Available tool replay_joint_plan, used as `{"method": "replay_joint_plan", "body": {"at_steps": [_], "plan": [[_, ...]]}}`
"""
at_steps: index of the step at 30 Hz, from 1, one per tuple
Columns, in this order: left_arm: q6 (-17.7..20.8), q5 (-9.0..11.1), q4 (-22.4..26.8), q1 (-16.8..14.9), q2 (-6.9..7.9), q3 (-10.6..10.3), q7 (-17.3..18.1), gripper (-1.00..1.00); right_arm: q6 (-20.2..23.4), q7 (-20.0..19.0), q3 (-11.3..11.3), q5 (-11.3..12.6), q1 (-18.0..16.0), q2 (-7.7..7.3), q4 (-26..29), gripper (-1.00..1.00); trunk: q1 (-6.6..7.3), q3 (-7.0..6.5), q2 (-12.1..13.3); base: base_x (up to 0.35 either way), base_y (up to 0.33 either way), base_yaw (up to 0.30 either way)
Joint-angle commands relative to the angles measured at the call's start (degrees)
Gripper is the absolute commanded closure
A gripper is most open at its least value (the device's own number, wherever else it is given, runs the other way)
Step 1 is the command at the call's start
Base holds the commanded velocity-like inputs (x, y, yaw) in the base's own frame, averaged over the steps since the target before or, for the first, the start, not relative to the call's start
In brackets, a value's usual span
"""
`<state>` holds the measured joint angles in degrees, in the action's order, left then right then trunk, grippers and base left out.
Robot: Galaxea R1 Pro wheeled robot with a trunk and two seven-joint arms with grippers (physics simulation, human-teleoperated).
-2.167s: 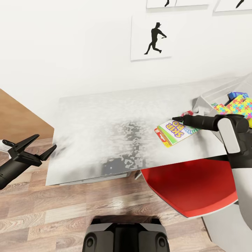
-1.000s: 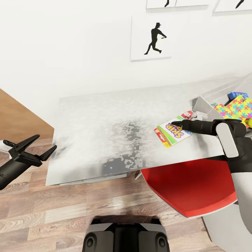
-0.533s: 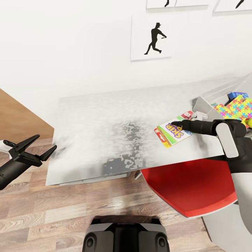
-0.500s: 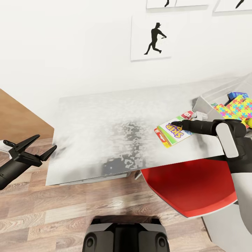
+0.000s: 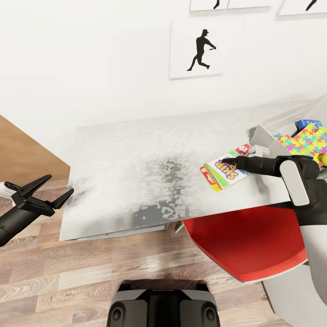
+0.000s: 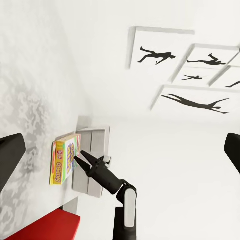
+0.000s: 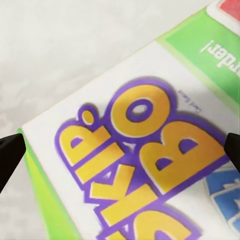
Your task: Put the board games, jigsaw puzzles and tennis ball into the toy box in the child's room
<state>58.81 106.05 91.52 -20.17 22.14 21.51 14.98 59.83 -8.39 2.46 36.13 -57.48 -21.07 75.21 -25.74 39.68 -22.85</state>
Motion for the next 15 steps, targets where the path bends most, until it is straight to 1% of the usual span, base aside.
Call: {"method": "replay_joint_plan", "body": {"at_steps": [1, 9, 15], "plan": [[0.17, -0.50, -0.03, -0.05, 0.00, 0.03, 0.49, -1.00, 0.17, -0.57, 0.09, -0.29, 0.02, -0.03, -2.91, -1.00, -0.05, 0.07, -0.06, 0.000, 0.000, 0.000], [0.17, -0.50, -0.03, -0.05, 0.00, 0.03, 0.49, -1.00, 0.17, -0.57, 0.09, -0.28, 0.03, -0.02, -3.01, -1.00, -0.05, 0.07, -0.06, 0.000, 0.005, 0.000], [0.17, -0.50, -0.03, -0.05, 0.00, 0.03, 0.50, -1.00, 0.17, -0.57, 0.09, -0.27, 0.05, -0.02, -3.04, -1.00, -0.05, 0.07, -0.06, 0.000, 0.094, 0.000]]}}
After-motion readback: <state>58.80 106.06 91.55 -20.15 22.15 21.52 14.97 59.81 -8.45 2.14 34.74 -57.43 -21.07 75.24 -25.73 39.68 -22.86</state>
